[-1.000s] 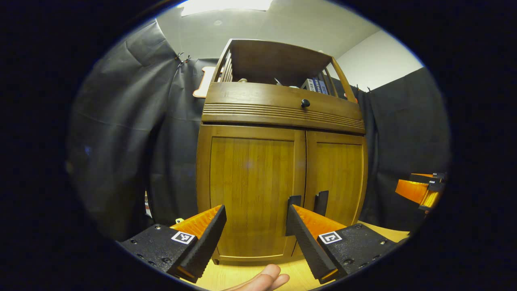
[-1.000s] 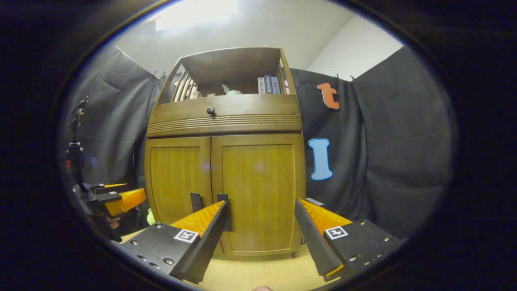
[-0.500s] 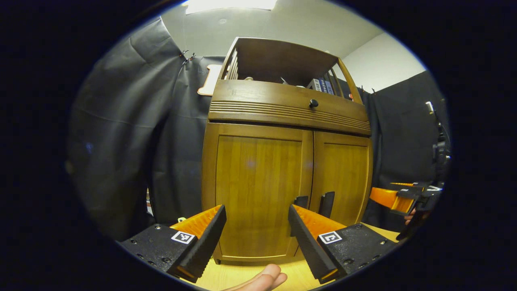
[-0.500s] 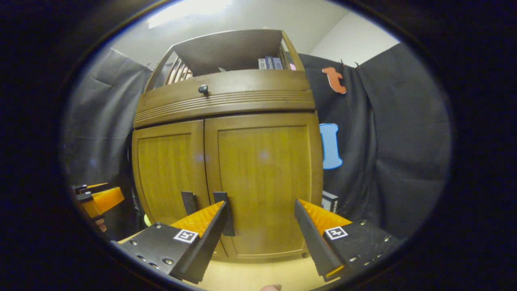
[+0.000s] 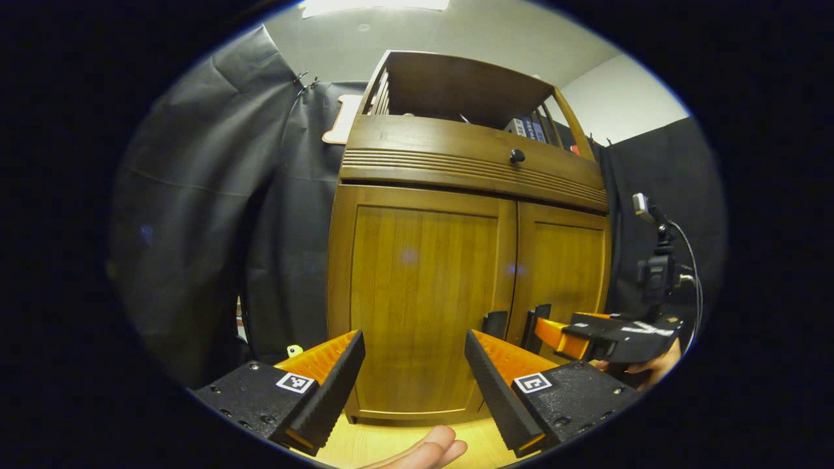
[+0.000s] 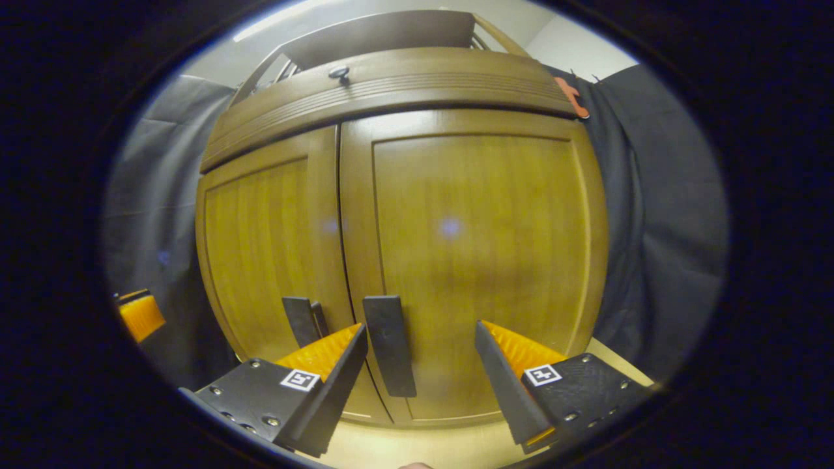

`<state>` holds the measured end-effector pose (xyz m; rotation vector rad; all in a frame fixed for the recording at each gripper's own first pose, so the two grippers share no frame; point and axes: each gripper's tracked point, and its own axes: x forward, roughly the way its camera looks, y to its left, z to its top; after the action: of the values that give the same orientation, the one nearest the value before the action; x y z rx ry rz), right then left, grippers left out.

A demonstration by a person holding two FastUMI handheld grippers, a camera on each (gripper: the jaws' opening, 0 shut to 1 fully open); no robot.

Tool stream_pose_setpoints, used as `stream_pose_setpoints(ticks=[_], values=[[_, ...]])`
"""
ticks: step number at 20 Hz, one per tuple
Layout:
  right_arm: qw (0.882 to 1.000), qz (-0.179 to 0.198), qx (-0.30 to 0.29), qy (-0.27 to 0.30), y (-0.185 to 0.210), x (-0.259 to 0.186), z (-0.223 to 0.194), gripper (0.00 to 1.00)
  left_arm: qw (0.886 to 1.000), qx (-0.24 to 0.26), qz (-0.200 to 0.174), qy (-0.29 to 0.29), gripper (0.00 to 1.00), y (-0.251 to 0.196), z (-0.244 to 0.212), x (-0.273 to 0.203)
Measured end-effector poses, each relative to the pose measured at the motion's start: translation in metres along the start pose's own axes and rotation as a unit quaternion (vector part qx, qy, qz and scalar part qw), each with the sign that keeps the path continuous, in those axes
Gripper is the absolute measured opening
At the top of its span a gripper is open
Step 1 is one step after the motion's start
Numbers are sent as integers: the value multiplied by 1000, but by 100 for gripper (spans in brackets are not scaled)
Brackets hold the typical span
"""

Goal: Open the right door of the double-door shoe cabinet with the right hand, and open the left door with the left hand.

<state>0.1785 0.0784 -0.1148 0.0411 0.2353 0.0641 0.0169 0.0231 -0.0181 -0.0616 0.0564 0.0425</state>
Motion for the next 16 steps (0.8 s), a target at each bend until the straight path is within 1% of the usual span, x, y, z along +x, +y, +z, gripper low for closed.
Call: stream_pose_setpoints(ticks=[1, 2, 3, 5, 6, 7, 8, 9, 10, 13, 14, 15, 16], values=[[1000, 0, -8, 6, 5, 10, -6, 98, 1000, -1, 1, 4, 92, 1, -1, 0], [1000, 4, -10, 9, 10, 17, -9, 98, 1000, -2, 4, 5, 92, 4, -1, 1], [1000, 16, -8, 10, 15, 22, -11, 98, 1000, -7, 8, 5, 92, 7, -1, 1], [999, 33, -7, 13, 25, 23, -15, 75, 1000, -17, 10, 6, 92, 9, 1, 3], [999, 37, -11, -3, 25, 32, -16, 53, 1000, -18, 11, 6, 92, 11, 1, 3], [999, 41, -28, -4, 26, 27, -15, 32, 1000, -17, 13, 5, 92, 12, 0, 4], [998, 46, -32, -12, 24, 21, -12, 29, 1000, -15, 16, 6, 92, 14, 1, 4], [998, 53, -30, -11, 26, 18, -12, 26, 1000, -14, 20, 5, 95, 17, 0, 5], [998, 62, -24, -10, 26, 15, -10, 25, 1000, -14, 22, 4, 92, 18, 2, 5], [996, 87, -16, -3, 28, 9, -2, 25, 1000, -13, 21, 10, 92, 15, -3, 7], [995, 94, -17, -2, 29, 5, 1, 25, 1000, -12, 20, 12, 92, 15, -3, 7], [995, 100, -16, -1, 27, -3, -1, 26, 1000, -13, 20, 12, 96, 15, -3, 8], [994, 106, -15, 2, 24, -13, -4, 24, 1000, -14, 19, 12, 96, 14, -3, 8]])
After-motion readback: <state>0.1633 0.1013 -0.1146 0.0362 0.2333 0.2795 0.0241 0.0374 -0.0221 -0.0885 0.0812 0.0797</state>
